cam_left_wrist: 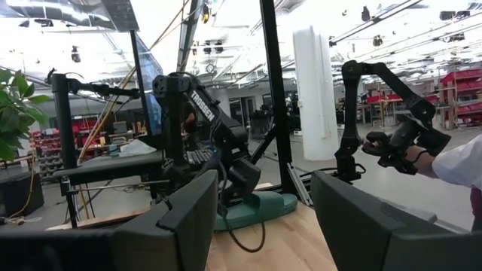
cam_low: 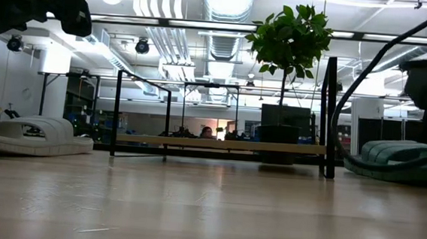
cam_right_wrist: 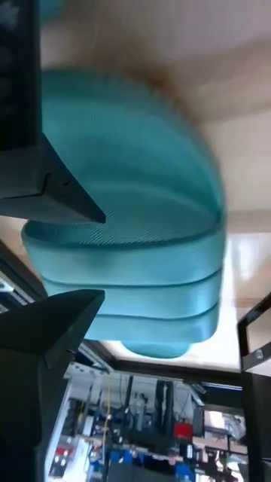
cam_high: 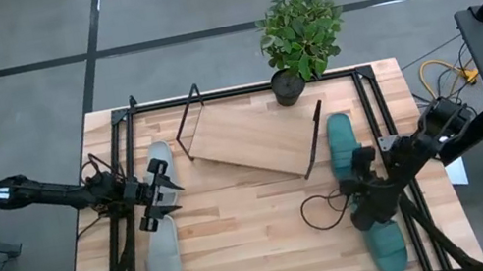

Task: Pick and place slides into the shelf
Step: Put the top green slipper on the shelf

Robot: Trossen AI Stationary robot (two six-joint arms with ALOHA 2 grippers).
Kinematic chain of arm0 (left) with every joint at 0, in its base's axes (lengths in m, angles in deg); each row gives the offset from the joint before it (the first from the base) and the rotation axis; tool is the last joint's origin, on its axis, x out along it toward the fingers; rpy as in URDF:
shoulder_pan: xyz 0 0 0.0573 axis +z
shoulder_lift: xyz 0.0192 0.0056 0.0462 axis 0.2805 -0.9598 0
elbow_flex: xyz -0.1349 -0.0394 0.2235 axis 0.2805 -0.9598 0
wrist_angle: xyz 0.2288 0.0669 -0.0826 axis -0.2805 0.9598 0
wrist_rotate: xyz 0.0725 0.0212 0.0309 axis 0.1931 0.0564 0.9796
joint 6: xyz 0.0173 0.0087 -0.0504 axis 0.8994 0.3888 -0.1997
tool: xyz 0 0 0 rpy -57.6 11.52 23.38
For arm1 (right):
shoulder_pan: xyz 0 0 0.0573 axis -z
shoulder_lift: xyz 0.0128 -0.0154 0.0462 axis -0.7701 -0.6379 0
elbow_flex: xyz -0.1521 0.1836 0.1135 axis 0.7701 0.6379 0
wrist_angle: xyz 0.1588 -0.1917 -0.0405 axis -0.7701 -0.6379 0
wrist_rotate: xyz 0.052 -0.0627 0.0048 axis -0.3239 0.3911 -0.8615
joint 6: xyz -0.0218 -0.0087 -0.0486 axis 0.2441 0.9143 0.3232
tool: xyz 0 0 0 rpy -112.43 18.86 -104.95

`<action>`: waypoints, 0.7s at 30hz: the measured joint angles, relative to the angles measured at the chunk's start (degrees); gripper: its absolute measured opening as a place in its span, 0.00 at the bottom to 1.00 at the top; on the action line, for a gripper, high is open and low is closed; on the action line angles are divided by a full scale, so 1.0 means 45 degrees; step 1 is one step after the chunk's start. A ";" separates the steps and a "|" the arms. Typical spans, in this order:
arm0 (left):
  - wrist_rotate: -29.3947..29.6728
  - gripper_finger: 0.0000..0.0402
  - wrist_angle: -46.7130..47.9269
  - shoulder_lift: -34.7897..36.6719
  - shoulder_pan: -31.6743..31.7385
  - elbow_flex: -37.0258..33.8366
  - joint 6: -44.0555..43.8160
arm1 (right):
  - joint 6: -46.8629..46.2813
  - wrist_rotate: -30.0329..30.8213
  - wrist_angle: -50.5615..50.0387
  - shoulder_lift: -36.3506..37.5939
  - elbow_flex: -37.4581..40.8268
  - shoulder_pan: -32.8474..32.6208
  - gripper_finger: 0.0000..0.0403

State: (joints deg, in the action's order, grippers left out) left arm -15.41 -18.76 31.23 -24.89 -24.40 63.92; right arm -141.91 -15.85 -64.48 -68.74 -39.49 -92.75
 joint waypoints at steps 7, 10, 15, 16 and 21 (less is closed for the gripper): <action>0.0000 0.49 0.0002 0.0000 0.0000 0.0000 0.0000 | -0.0133 0.0036 0.0071 0.0005 0.0645 0.0430 0.36; 0.0000 0.49 0.0002 0.0000 0.0000 0.0000 0.0000 | -0.0727 0.0034 0.0070 0.0010 0.0680 0.0563 0.36; 0.0000 0.49 0.0002 0.0000 0.0000 -0.0004 0.0000 | -0.1298 -0.0077 0.0022 0.0010 0.0419 0.0625 0.33; 0.0000 0.49 0.0002 0.0000 0.0002 -0.0001 0.0000 | -0.1289 -0.0090 0.0026 0.0010 0.0387 0.0625 0.32; 0.0000 0.49 0.0002 0.0000 0.0002 0.0000 0.0000 | -0.1341 -0.0237 0.0054 0.0010 0.0364 0.0644 0.23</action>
State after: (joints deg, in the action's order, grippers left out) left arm -15.41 -18.75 31.23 -24.89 -24.40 63.92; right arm -147.94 -16.92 -64.24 -68.70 -37.85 -89.85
